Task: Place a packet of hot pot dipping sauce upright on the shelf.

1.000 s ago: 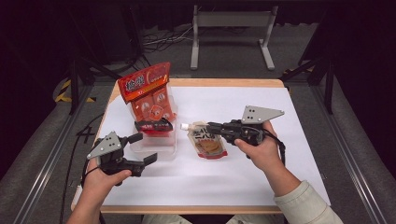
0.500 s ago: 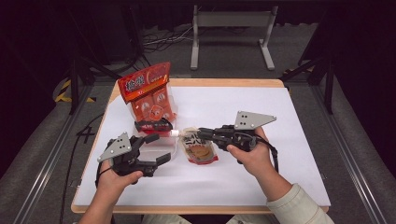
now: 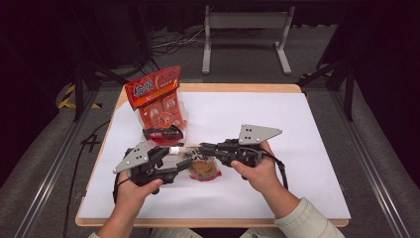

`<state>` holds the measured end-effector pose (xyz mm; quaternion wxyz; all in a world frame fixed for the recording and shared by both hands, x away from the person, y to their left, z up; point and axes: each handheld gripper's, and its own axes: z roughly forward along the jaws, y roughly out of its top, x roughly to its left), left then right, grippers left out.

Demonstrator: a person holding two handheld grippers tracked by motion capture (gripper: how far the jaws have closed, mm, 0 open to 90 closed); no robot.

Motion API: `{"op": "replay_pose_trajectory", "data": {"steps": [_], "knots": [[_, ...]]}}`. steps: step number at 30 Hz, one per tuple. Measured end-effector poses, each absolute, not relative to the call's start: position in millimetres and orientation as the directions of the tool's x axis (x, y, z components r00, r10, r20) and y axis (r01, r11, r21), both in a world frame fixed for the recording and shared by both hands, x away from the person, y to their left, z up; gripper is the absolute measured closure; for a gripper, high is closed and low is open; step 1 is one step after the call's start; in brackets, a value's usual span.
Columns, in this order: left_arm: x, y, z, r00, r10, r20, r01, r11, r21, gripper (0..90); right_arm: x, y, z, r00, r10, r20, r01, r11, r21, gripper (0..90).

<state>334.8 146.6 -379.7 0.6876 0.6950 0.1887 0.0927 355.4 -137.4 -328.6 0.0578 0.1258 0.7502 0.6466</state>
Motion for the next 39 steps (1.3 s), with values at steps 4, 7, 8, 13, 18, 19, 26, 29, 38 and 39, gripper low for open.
{"op": "replay_pose_trajectory", "data": {"steps": [4, 7, 8, 13, 18, 19, 26, 29, 38, 39], "knots": [[335.6, 143.7, -382.3, 0.919, 0.377, -0.118, 0.129, -0.006, 0.992, 53.7, 354.2, -134.8, -330.4, -0.963, 0.257, 0.078, 0.114, 0.125, 0.986, 87.4], [335.5, 143.8, -382.9, 0.928, 0.355, -0.118, 0.131, -0.012, 0.991, 63.2, 354.2, -133.8, -330.7, -0.964, 0.253, 0.08, 0.114, 0.124, 0.986, 87.4], [335.3, 143.9, -382.9, 0.929, 0.35, -0.119, 0.132, -0.015, 0.991, 66.3, 354.1, -133.5, -330.9, -0.965, 0.251, 0.08, 0.114, 0.124, 0.986, 87.4], [332.0, 146.6, -381.1, 0.932, 0.335, -0.141, 0.156, -0.019, 0.988, 82.1, 353.2, -132.6, -331.3, -0.967, 0.242, 0.081, 0.114, 0.123, 0.986, 87.3], [331.3, 147.7, -377.8, 0.941, 0.317, -0.117, 0.139, -0.049, 0.989, 86.4, 352.4, -132.8, -331.2, -0.968, 0.24, 0.077, 0.109, 0.125, 0.986, 86.6], [331.5, 148.0, -376.7, 0.943, 0.313, -0.111, 0.135, -0.056, 0.989, 86.8, 352.3, -133.0, -331.0, -0.968, 0.239, 0.076, 0.109, 0.126, 0.986, 86.4], [335.4, 149.0, -365.3, 0.957, 0.286, -0.047, 0.088, -0.132, 0.987, 88.3, 352.2, -136.8, -329.0, -0.968, 0.241, 0.075, 0.108, 0.129, 0.986, 78.7], [340.1, 149.5, -359.8, 0.962, 0.271, -0.025, 0.074, -0.171, 0.983, 88.5, 350.1, -141.8, -326.8, -0.962, 0.268, 0.049, 0.088, 0.136, 0.987, 73.0], [351.2, 158.6, -345.5, 0.958, 0.288, 0.006, 0.056, -0.207, 0.977, 88.8, 348.0, -179.9, -324.9, -0.934, 0.355, 0.031, 0.082, 0.131, 0.988, 69.4], [352.9, 160.6, -343.6, 0.957, 0.289, 0.01, 0.053, -0.209, 0.976, 88.9, 348.0, -185.2, -326.1, -0.93, 0.366, 0.037, 0.089, 0.127, 0.988, 69.5]]}}
